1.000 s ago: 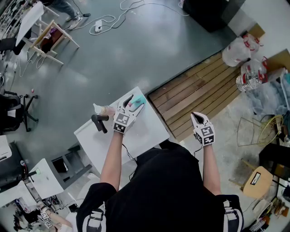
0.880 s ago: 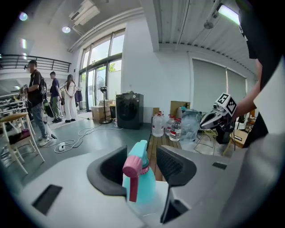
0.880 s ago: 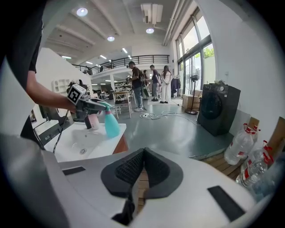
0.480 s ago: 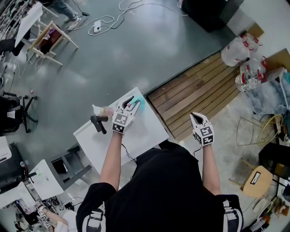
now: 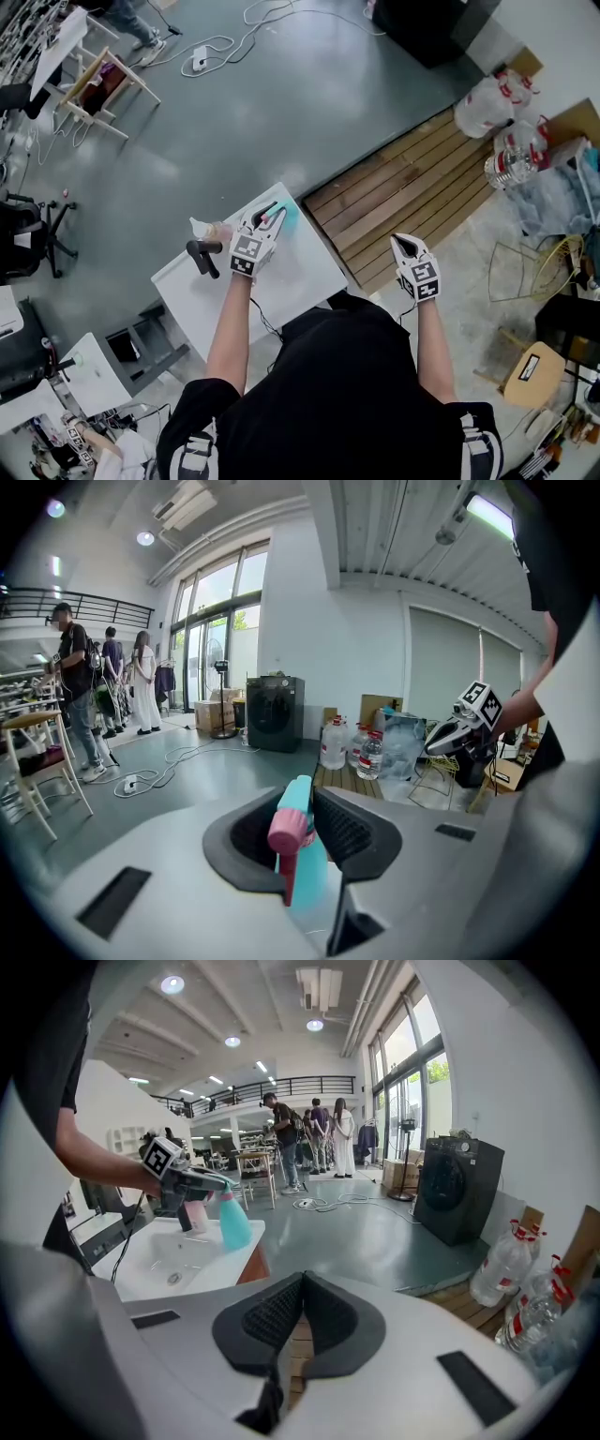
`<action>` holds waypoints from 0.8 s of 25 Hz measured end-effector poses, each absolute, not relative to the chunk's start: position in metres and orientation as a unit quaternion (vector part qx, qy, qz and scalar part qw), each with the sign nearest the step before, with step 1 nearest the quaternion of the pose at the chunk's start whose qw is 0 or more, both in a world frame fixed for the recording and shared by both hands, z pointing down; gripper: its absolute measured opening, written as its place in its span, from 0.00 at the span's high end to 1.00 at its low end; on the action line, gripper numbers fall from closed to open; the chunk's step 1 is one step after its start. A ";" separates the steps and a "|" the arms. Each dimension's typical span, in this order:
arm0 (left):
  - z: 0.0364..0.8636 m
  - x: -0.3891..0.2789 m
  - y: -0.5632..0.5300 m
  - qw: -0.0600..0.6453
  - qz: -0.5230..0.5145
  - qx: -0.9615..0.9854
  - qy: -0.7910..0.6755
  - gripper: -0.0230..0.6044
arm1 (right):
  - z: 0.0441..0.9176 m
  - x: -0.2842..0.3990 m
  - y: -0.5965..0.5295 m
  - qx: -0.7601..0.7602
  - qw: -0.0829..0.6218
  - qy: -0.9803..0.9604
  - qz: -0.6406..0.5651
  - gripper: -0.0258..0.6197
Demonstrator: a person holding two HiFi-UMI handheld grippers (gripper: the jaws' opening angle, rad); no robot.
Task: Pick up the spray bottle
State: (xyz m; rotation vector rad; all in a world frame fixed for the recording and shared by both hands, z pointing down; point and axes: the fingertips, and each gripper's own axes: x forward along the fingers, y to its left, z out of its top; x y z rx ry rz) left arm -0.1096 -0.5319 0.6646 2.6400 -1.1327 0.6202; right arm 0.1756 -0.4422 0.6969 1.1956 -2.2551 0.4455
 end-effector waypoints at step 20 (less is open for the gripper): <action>0.653 -0.109 -0.520 0.103 0.208 0.891 -0.390 0.80 | 0.690 0.174 -0.435 0.436 0.266 -0.845 0.158 0.93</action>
